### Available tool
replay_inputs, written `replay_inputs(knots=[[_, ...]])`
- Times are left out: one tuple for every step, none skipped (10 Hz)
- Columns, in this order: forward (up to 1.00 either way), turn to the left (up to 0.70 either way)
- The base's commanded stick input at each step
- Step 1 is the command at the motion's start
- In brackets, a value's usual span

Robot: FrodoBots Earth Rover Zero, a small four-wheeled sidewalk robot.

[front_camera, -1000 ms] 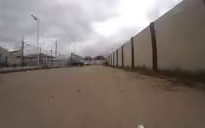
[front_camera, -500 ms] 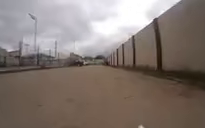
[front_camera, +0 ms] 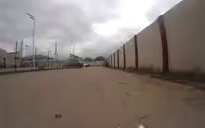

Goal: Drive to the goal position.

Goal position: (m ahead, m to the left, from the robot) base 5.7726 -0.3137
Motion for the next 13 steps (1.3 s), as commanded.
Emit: replay_inputs(knots=[[1.0, 0.0], [1.0, 0.0], [1.0, 0.0], [1.0, 0.0], [1.0, 0.0], [1.0, 0.0], [1.0, 0.0], [1.0, 0.0], [1.0, 0.0], [1.0, 0.0], [1.0, 0.0], [1.0, 0.0], [1.0, 0.0]])
